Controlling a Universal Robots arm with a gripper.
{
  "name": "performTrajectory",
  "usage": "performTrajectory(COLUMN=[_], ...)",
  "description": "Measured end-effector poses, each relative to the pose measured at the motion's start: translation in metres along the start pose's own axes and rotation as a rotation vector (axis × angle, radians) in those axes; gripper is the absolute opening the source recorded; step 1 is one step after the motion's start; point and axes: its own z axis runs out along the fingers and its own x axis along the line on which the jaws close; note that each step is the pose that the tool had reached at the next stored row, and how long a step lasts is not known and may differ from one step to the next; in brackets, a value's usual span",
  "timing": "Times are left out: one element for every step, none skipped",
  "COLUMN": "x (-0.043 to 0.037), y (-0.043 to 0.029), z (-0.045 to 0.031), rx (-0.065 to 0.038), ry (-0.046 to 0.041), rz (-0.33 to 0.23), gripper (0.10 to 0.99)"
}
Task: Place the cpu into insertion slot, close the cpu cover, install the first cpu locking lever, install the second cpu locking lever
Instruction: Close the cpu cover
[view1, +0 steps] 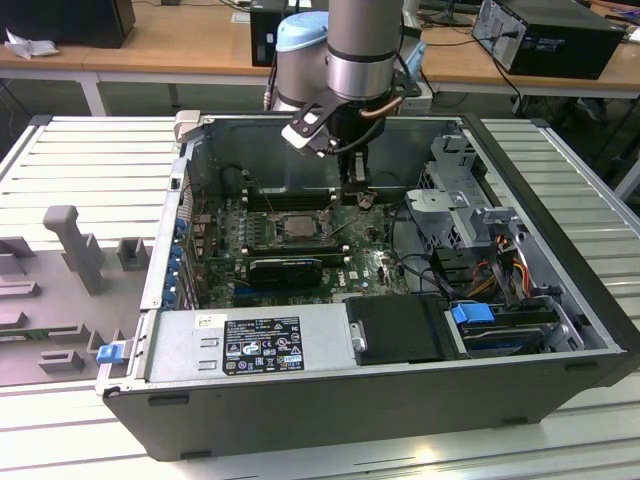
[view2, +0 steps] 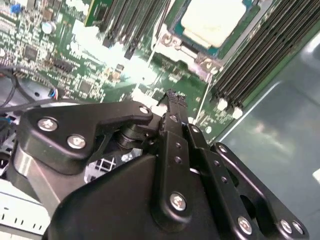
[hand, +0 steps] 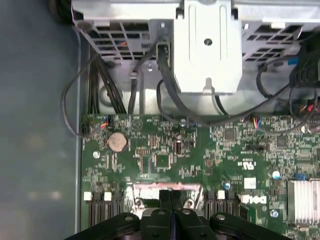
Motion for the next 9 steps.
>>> performTrajectory(x=[0.0000,0.0000,0.0001,0.0001,0.0001,0.0001,0.0001,0.0002,0.0002], y=[0.0014,0.0044,0.0083,0.0130,0.0162,0.0191,0.0226,0.0247,0.0278], z=[-0.0009,-0.0021,-0.0019,-0.0017,-0.0016,-0.0014,-0.0012,-0.0011,-0.0008], rx=[0.001,0.002,0.002,0.002,0.003,0.003,0.003,0.004,0.005], ry=[0.0001,0.0002,0.0005,0.0001,0.0001,0.0001,0.0001,0.0001,0.0002], rz=[0.000,0.000,0.000,0.000,0.000,0.000,0.000,0.000,0.000], gripper=[0.106,0.106,0.106,0.106,0.106,0.106,0.106,0.106,0.106])
